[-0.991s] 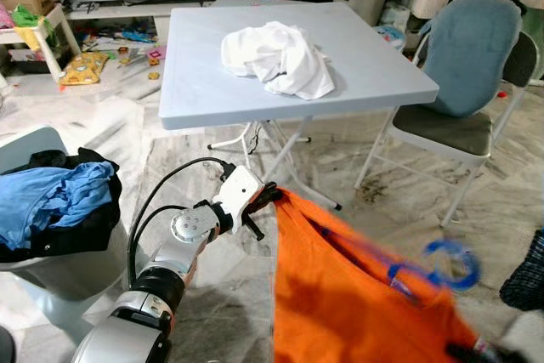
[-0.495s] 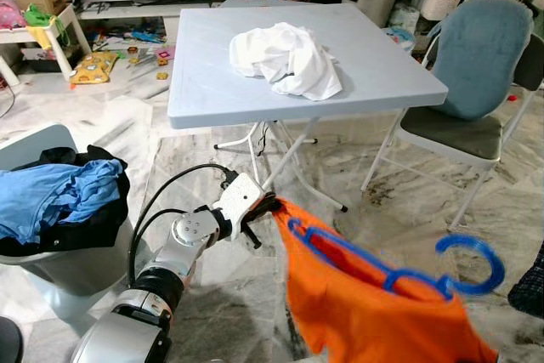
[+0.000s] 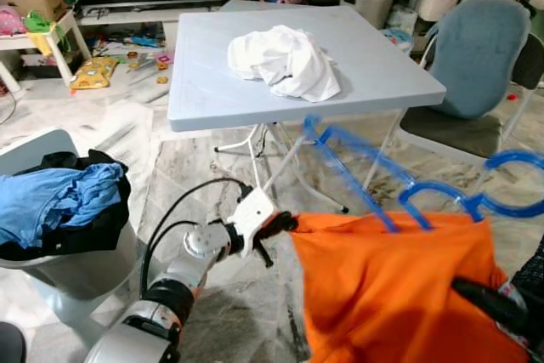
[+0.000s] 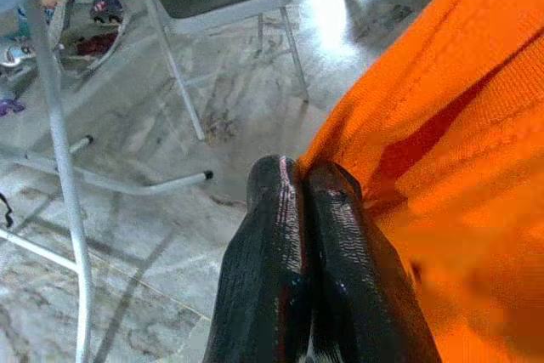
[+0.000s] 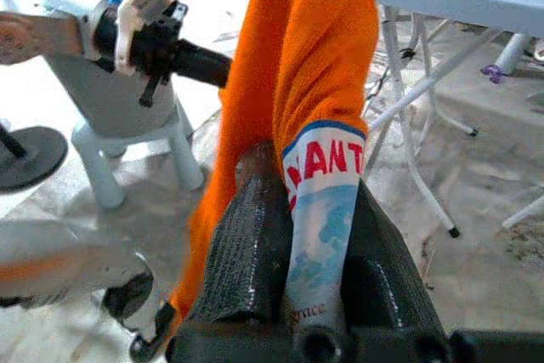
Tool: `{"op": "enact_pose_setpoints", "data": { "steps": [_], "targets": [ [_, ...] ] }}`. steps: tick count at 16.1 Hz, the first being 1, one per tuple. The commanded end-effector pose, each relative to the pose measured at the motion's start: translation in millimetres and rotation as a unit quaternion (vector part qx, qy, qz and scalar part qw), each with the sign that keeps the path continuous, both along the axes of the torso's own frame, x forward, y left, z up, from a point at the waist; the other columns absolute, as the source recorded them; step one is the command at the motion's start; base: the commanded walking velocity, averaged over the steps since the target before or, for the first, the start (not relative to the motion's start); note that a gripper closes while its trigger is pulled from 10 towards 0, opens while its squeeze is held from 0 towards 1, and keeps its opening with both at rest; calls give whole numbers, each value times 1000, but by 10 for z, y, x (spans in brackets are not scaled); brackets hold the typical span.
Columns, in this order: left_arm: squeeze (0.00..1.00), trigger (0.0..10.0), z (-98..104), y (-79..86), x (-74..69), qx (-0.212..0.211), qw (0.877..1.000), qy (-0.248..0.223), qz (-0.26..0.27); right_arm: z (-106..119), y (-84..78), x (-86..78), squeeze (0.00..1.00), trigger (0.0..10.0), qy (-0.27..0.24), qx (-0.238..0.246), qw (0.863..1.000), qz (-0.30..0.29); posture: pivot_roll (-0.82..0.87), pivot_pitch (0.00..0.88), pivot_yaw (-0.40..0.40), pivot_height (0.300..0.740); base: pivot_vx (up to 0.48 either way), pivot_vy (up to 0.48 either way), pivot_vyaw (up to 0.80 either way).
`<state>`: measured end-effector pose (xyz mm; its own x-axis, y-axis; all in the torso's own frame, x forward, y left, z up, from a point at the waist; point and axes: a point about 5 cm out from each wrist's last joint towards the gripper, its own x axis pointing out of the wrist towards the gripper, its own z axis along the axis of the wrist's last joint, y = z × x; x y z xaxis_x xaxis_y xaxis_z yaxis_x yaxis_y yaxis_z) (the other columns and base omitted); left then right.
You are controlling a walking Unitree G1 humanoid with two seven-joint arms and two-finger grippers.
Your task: Hang hanger
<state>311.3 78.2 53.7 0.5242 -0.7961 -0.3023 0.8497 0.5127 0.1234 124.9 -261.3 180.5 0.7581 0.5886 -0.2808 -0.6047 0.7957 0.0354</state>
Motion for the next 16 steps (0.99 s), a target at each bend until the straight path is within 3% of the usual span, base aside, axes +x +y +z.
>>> {"op": "enact_pose_setpoints", "data": {
  "steps": [1,5,6,7,10,12,15,16],
  "targets": [
    [1000,10000,13,-20,-5,0,1000,-3,-8,27,49,46,0,10000,-16,-7,1000,0,-44,0,-9,740,0,0,0],
    [1000,10000,28,-69,-39,-6,999,-11,-34,-62,35,280,0,10000,-26,-46,998,-34,-42,0,-14,740,0,0,0],
    [1000,10000,66,-89,-38,4,998,-47,-47,-185,39,400,0,10000,-11,-76,996,-50,-38,0,-16,740,0,0,0],
    [1000,10000,79,-89,-39,-3,998,-45,-52,-253,27,432,0,10000,6,-94,994,-57,-36,0,-17,740,0,0,0],
    [1000,10000,140,-112,-124,-52,991,-10,-125,-403,-16,500,0,10000,15,-166,985,-37,-37,0,-16,740,0,0,0],
    [1000,10000,159,-138,-172,-62,985,-6,-161,-442,-93,572,0,10000,4,-203,978,-38,-37,0,-17,740,0,0,0],
    [1000,10000,196,-137,-230,-69,977,6,-203,-473,-144,656,0,10000,5,-214,977,-12,-30,0,-19,740,0,0,0],
    [1000,10000,227,-118,-230,-70,976,0,-207,-505,-157,659,0,10000,6,-248,968,20,-25,0,-20,740,0,0,0]
  ]
}}
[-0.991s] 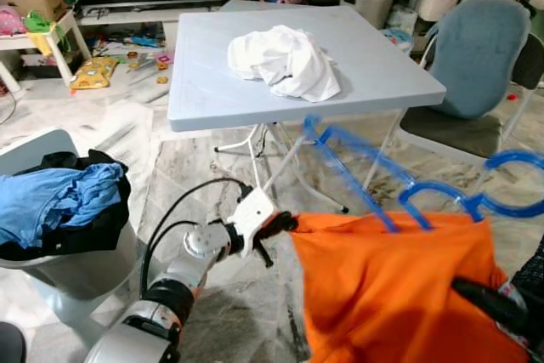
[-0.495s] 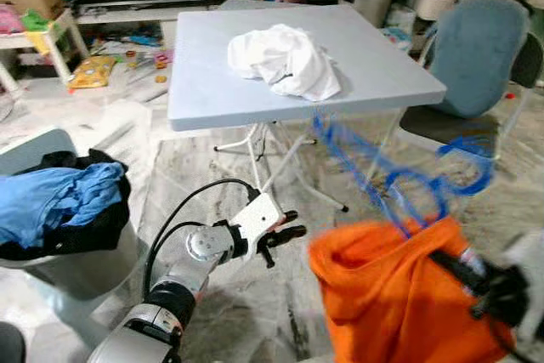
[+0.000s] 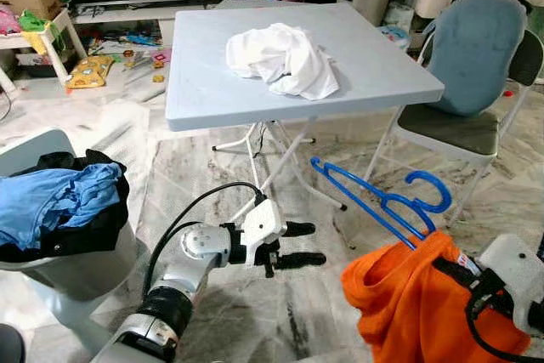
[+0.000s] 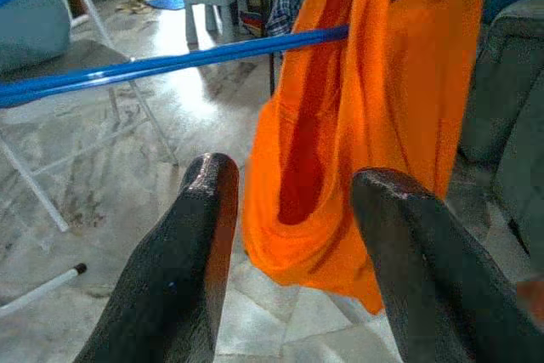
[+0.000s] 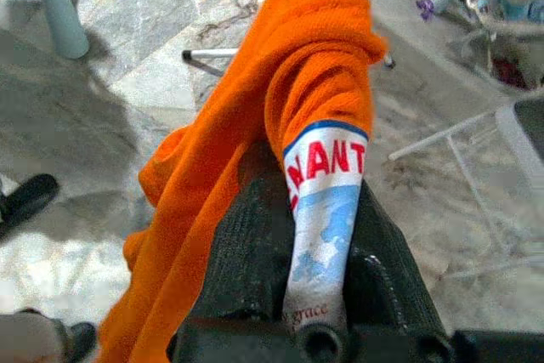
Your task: Hang hanger
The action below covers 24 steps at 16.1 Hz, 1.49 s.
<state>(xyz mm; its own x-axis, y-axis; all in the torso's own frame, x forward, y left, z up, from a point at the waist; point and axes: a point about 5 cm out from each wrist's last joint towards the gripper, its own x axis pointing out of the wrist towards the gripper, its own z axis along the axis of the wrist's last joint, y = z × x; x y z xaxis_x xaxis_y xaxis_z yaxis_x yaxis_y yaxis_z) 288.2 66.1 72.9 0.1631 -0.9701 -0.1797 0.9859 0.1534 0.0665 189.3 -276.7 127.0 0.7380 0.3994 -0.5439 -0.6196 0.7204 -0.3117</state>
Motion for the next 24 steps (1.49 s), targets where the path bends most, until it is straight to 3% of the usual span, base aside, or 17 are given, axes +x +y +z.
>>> {"op": "enact_pose_setpoints", "data": {
  "steps": [1,3,8,10,12,13,14,16,24],
  "targets": [
    [1000,10000,74,20,11,-3,1000,-13,-13,-11,-27,-11,0,10000,28,-35,998,40,-23,0,-21,740,0,0,0],
    [1000,10000,121,75,39,20,998,-41,-35,-18,2,-102,0,10000,89,-23,989,111,-20,0,-21,740,0,0,0],
    [1000,10000,100,98,37,36,998,-43,-35,18,-10,-149,0,10000,109,-15,982,152,-22,0,-16,740,0,0,0],
    [1000,10000,25,75,4,62,996,-42,-58,110,36,-192,0,10000,108,-16,975,193,-30,0,-8,740,0,0,0],
    [1000,10000,27,-7,-33,61,993,-47,-88,188,84,-240,0,10000,112,-19,967,228,-34,0,-6,740,0,0,0],
    [43,10000,33,-37,-48,57,992,-45,-100,226,111,-257,0,10000,111,-21,964,242,-37,0,-3,740,0,0,0],
    [0,10000,23,-63,-82,51,991,-25,-119,265,137,-279,0,10000,112,-23,959,259,-42,0,1,740,0,0,0],
    [0,0,-6,-89,-119,45,991,-12,-127,285,145,-298,0,10000,114,-24,956,269,-42,0,1,740,0,0,0],
    [0,0,34,-186,-156,35,985,-5,-168,233,198,-265,0,10000,108,-29,953,280,-41,0,-3,740,0,0,0]
  ]
}}
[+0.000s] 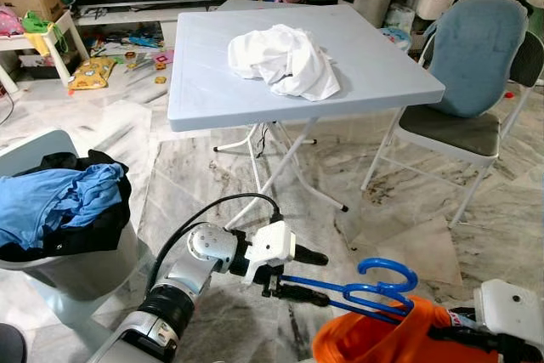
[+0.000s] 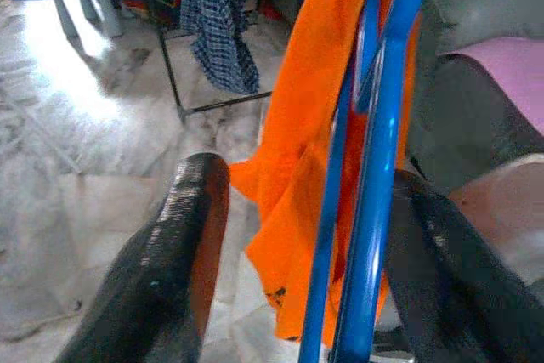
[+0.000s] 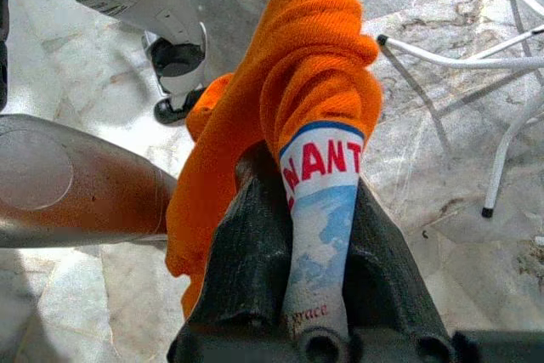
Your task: Hang hanger
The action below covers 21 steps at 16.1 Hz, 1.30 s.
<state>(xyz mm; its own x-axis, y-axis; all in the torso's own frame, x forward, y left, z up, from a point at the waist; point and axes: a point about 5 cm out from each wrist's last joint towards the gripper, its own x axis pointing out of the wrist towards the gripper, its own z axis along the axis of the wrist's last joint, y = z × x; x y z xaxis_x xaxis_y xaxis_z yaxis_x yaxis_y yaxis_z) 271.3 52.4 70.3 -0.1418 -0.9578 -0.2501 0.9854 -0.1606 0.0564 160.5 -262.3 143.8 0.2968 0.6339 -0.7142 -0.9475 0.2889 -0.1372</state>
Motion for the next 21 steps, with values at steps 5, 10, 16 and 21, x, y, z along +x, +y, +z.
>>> {"op": "enact_pose_setpoints", "data": {
  "steps": [5,10,16,21],
  "targets": [
    [0,0,26,-73,-20,16,999,5,-43,95,102,110,0,10000,-36,13,999,32,-45,0,1,740,0,0,0],
    [0,0,21,-93,-25,21,998,16,-51,112,123,212,0,10000,-61,14,998,30,-43,0,-3,740,0,0,0],
    [0,0,19,-91,-22,23,998,29,-51,97,131,291,0,10000,-88,8,996,27,-43,0,-4,740,0,0,0],
    [0,0,-11,-109,9,2,999,37,0,26,176,350,1000,10000,-64,28,998,-3,-44,0,-15,740,0,0,0]
  ]
}}
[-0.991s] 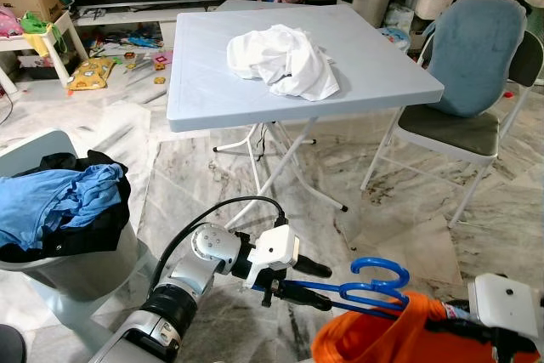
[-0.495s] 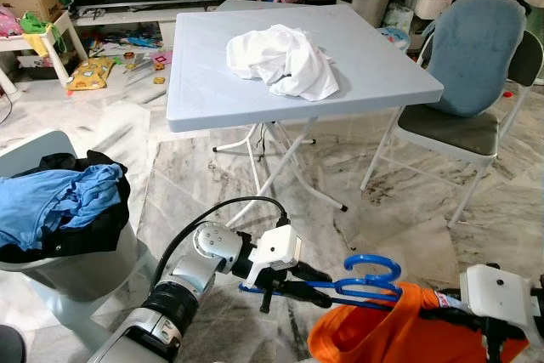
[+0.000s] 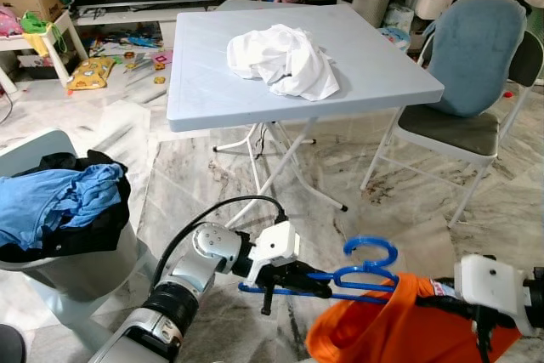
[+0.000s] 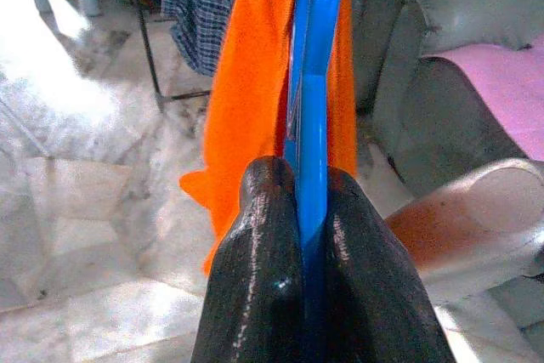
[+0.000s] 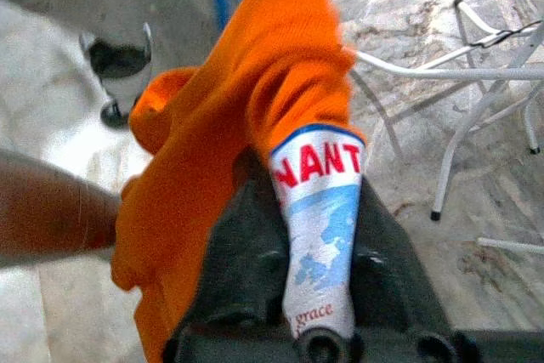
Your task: Hang hanger
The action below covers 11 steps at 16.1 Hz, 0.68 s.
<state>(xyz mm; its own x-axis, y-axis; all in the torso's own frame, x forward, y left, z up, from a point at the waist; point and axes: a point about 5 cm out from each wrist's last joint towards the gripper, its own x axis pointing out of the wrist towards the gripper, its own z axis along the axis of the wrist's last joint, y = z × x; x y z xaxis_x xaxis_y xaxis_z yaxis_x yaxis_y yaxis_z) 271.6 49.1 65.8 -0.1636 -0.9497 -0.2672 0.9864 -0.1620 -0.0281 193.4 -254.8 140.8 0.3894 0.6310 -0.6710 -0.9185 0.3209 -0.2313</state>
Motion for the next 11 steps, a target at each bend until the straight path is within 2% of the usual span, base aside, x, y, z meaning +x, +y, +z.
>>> {"op": "enact_pose_setpoints", "data": {
  "steps": [1,3,5,7,9,11],
  "targets": [
    [0,0,30,-76,9,-19,1000,-1,11,35,128,29,1000,10000,-9,24,1000,14,-43,0,-17,740,0,0,0],
    [0,0,32,-77,21,-32,999,8,32,-20,157,68,1000,10000,-13,25,1000,9,-38,0,-23,740,0,0,0],
    [0,0,26,-62,31,-45,997,23,57,-53,170,146,1000,10000,-39,21,999,-6,-36,0,-25,740,0,0,0],
    [0,0,5,-21,49,-47,995,21,86,-15,153,294,1000,10000,-88,10,995,-39,-34,0,-26,740,0,0,0],
    [0,0,-14,27,69,-45,993,21,109,13,144,361,1000,10000,-101,18,993,-62,-33,0,-24,740,0,0,0],
    [0,0,-25,95,119,-53,986,19,160,20,118,450,1000,10000,-136,10,986,-93,-31,0,-24,740,0,0,0]
  ]
}}
